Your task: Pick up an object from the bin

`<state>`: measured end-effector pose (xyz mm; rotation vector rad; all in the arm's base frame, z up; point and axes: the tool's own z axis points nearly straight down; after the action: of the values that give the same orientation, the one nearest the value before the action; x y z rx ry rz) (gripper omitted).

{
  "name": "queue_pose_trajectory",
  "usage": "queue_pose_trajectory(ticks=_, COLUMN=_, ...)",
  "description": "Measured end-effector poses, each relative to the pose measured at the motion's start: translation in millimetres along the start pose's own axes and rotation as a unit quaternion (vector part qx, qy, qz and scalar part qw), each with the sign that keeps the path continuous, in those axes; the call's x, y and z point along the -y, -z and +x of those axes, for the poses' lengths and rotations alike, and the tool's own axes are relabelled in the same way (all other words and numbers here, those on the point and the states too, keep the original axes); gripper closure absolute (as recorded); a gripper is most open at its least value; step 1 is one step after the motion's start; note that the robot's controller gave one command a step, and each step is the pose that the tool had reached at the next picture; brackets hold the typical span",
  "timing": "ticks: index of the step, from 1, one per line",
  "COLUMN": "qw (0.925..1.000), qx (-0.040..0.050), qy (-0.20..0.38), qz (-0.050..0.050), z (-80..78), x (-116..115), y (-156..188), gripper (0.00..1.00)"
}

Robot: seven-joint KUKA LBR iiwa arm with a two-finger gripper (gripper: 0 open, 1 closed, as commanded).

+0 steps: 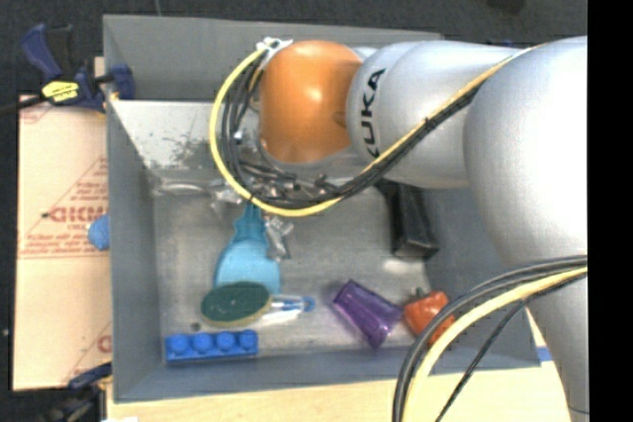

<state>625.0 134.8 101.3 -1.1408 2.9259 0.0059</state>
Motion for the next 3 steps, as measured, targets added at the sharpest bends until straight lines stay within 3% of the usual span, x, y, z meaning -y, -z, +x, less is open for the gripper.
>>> queue_pose_trajectory(ticks=1, qw=0.9989, qx=0.0048, qy=0.047, qz=0.005, z=-18.8, x=22.3, y=-29.5, gripper=0.0)
queue_pose_trajectory(ticks=2, qw=0.9918, qx=0.0046, qy=0.128, qz=0.004, z=-3.6, x=0.3, y=-29.4, gripper=1.0)
queue_pose_trajectory(ticks=3, qw=0.9918, qx=0.0047, qy=0.127, qz=0.004, z=-3.7, x=0.3, y=-29.3, gripper=1.0)
